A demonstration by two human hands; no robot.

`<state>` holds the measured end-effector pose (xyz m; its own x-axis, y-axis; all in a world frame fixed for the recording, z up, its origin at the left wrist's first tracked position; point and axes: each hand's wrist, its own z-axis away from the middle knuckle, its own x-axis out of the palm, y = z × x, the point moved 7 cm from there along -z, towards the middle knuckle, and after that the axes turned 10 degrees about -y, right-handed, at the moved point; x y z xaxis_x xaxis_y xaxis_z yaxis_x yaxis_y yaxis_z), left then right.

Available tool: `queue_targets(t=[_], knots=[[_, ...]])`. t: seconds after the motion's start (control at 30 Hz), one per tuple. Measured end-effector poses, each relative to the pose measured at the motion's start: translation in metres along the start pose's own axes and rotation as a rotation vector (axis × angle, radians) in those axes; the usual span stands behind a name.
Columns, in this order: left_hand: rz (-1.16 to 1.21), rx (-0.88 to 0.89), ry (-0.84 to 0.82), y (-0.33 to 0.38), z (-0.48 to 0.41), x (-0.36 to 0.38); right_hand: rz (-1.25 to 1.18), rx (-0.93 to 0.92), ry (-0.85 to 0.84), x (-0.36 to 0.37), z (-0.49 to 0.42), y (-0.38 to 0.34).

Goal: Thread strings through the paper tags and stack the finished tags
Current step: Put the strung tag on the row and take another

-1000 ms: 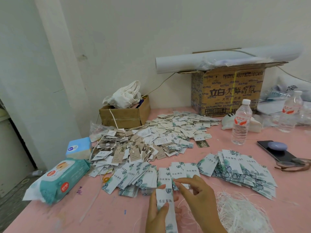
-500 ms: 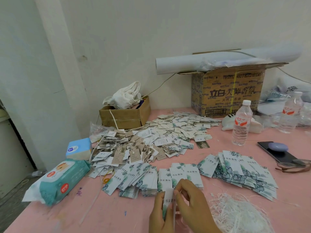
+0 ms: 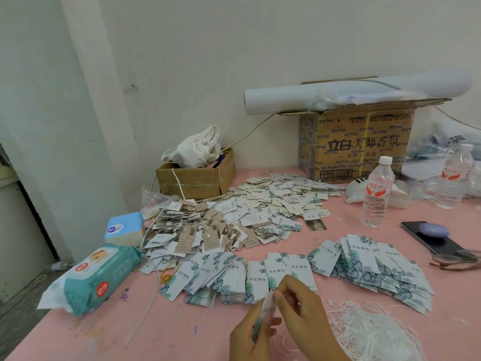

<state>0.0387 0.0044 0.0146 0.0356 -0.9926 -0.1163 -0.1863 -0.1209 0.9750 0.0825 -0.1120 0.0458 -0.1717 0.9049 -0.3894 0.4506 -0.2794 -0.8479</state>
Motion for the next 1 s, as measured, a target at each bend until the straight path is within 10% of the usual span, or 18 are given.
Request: queue_targets(t=[1.0], knots=[[-0.005,0.034,0.114,-0.002,0.001,-0.009,0.146,-0.046,-0.146,0.016,-0.001,-0.004]])
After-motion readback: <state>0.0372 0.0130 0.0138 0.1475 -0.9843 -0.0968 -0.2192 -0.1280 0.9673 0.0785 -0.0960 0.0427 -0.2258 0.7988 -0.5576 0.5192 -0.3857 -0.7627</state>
